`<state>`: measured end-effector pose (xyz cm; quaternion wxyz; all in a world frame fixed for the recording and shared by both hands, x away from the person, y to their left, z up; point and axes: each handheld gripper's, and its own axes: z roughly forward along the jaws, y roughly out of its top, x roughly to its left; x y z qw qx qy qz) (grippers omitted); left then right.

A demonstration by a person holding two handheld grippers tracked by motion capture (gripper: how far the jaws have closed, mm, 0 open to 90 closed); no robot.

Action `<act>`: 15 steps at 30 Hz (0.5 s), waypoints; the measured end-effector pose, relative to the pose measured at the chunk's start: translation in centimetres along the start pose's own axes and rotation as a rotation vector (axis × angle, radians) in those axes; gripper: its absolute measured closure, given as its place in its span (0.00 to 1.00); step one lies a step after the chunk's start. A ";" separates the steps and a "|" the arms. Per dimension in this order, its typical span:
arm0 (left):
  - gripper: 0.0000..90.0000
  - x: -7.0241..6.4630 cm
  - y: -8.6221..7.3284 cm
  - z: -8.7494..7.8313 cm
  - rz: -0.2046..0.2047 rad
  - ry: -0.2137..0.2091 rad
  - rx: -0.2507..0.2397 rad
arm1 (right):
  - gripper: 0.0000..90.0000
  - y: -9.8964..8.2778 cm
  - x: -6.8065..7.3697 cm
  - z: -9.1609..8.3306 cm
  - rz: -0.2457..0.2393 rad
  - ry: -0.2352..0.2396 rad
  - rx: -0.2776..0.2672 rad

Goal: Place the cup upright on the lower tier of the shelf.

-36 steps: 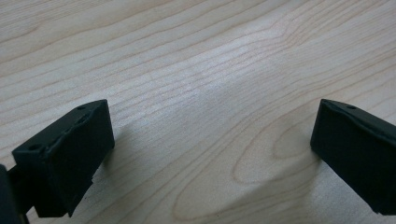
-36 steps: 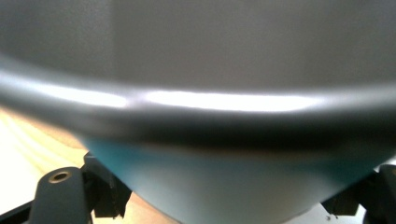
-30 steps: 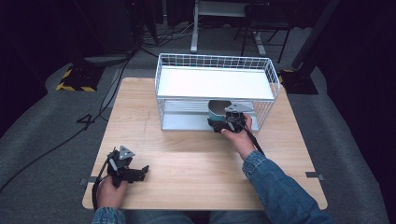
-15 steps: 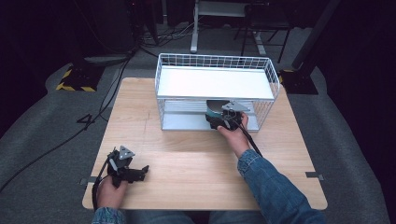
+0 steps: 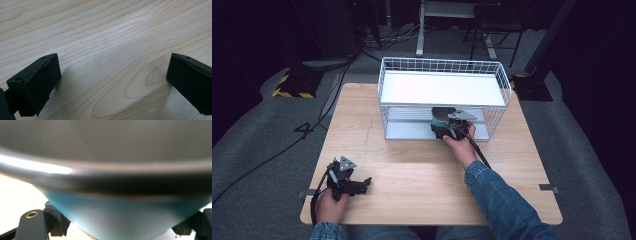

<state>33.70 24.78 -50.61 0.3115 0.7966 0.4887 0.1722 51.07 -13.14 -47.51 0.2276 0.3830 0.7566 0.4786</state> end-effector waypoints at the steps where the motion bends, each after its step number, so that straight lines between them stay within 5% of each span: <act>1: 0.00 0.0 0.0 0.0 0.000 0.000 0.000 | 0.23 -0.1 -0.2 0.3 0.016 -0.001 0.004; 15: 0.00 0.0 0.0 0.0 0.000 0.000 0.001 | 0.19 -0.5 -0.5 1.2 0.045 0.022 0.027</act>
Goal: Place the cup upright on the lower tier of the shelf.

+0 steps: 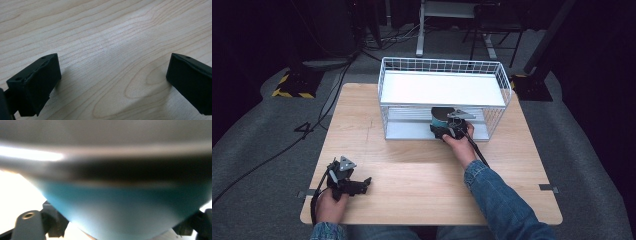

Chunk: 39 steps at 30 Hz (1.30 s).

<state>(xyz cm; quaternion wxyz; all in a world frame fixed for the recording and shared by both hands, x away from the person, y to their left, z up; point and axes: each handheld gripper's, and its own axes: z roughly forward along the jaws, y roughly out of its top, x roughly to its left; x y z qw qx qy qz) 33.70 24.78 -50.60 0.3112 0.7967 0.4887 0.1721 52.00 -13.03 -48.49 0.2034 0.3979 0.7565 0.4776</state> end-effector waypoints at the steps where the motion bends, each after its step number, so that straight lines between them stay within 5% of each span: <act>1: 0.00 0.0 0.0 0.0 0.000 0.000 -0.001 | 0.18 0.0 0.1 0.0 0.011 -0.004 0.010; 13: 0.00 0.0 0.0 0.0 0.001 0.002 -0.002 | 0.18 0.1 0.3 -0.9 0.012 -0.018 0.037; 22: 0.00 0.0 0.1 0.1 0.003 0.000 0.001 | 0.17 0.2 0.7 -3.7 0.061 0.008 0.046; 39: 0.00 -0.1 0.1 0.1 -0.008 0.007 -0.002 | 0.17 0.2 0.1 -9.5 0.033 0.053 0.018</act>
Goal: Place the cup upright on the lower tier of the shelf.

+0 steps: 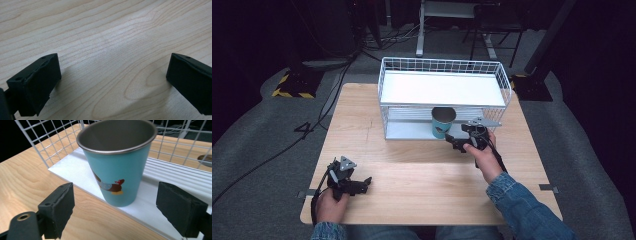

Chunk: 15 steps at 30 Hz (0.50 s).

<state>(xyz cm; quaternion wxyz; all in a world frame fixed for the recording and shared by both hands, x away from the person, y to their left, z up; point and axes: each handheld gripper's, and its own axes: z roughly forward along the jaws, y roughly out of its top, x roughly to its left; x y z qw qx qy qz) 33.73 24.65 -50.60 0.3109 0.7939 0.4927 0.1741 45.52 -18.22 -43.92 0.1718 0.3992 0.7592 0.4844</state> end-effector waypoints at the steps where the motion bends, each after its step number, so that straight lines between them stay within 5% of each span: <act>1: 0.00 0.0 0.0 0.0 -0.002 0.002 -0.002 | 0.17 0.0 -0.1 -1.0 -0.007 0.011 -0.003; 15: 0.00 0.0 0.2 0.1 0.001 0.004 0.002 | 0.17 -0.8 -0.8 -6.3 -0.087 0.050 0.015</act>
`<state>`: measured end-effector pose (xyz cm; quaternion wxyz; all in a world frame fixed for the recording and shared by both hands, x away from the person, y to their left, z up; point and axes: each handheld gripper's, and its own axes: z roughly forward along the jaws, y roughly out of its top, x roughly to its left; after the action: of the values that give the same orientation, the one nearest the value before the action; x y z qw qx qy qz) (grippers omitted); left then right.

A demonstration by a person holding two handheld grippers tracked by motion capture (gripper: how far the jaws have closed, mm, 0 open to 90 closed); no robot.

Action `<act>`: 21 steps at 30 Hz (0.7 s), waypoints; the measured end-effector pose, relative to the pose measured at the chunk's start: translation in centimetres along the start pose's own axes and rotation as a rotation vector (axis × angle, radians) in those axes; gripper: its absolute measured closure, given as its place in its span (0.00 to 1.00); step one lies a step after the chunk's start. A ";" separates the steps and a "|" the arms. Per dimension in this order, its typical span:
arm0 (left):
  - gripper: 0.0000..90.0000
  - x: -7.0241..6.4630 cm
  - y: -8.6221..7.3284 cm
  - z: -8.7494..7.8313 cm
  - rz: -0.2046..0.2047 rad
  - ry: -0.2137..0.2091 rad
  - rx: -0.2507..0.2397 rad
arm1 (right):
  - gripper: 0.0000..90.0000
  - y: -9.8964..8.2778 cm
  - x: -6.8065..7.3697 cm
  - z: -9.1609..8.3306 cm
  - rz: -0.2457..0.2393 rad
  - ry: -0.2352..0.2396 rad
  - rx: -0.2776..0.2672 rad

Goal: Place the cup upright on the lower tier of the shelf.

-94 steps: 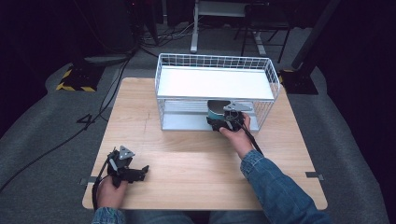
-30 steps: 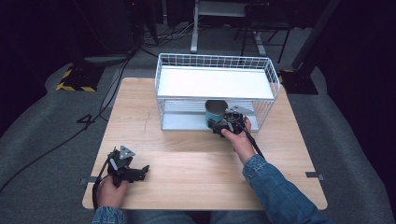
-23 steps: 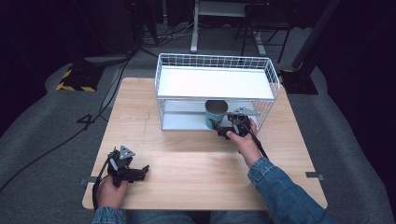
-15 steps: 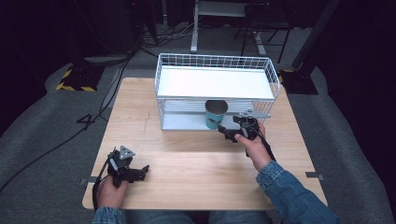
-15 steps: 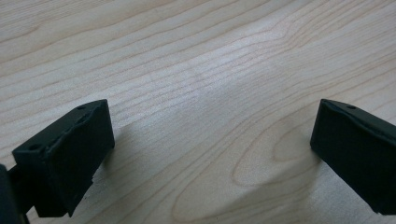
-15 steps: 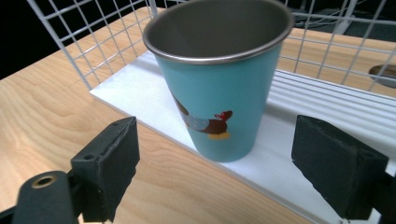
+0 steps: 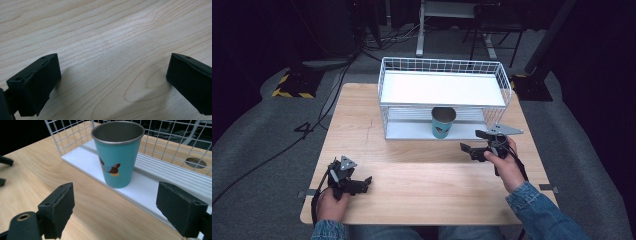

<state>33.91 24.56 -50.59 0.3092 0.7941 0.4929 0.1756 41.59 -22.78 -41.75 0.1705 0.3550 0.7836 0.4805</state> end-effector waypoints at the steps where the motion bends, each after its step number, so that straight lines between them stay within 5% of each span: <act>1: 0.00 0.0 0.0 0.0 0.001 0.000 0.000 | 0.17 -0.2 0.0 -0.4 -0.005 0.000 0.004; 21: 0.00 0.1 0.4 0.3 -0.004 0.004 -0.002 | 0.17 -3.8 -0.7 -6.0 -0.017 -0.027 0.037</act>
<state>34.42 24.45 -50.59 0.3092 0.7926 0.4948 0.1769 36.93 -28.10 -42.27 0.1784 0.3576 0.7931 0.4596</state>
